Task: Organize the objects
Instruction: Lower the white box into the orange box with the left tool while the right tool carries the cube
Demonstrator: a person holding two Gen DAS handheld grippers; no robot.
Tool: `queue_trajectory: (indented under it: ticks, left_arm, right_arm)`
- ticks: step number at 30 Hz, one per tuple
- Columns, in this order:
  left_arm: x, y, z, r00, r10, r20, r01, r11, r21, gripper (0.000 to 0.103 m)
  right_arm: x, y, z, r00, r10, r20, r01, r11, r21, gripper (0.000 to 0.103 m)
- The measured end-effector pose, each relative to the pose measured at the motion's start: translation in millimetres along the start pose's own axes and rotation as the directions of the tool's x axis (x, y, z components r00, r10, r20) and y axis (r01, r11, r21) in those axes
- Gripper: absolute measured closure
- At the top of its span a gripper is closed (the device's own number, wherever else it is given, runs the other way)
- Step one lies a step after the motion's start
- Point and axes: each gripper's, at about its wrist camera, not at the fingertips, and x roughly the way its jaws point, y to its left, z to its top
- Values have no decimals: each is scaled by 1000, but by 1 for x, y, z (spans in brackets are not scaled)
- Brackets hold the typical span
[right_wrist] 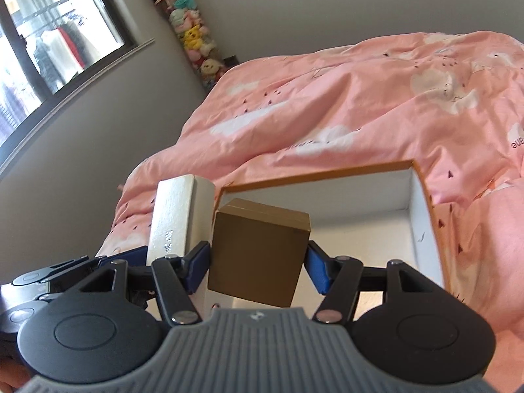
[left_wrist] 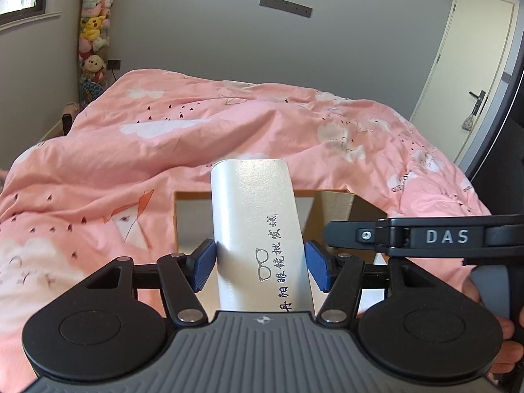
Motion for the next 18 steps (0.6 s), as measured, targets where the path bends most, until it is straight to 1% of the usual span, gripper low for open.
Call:
queue_trajectory:
  ticks: [2,6,10,15,18]
  left_arm:
    - [15,0,4,1000,5,-15,-5,1000,-4,34]
    - [49,0,1,996,24,-80,-26,1000,-13,34]
    - [79,-3,-8,989,55,-138,-55,998,6,34]
    - [108,-3,-23,972,85,-221,-79,996,36,34]
    - [122,-4,-31,955,120,-272,-104,992,74,34]
  right_arm:
    - [8,-10,8,1000,-23,4,23,1000,15,39]
    - [29,-29,15,995,-103,-9,104,994,32,39]
    - [55,-46,11,989,-134,-68,138,989,48,39]
    - [86,-62,1,975,-156,-155,168,984,65,39]
    - [100,-69,-4,969,-148,-198,167,982,83,39]
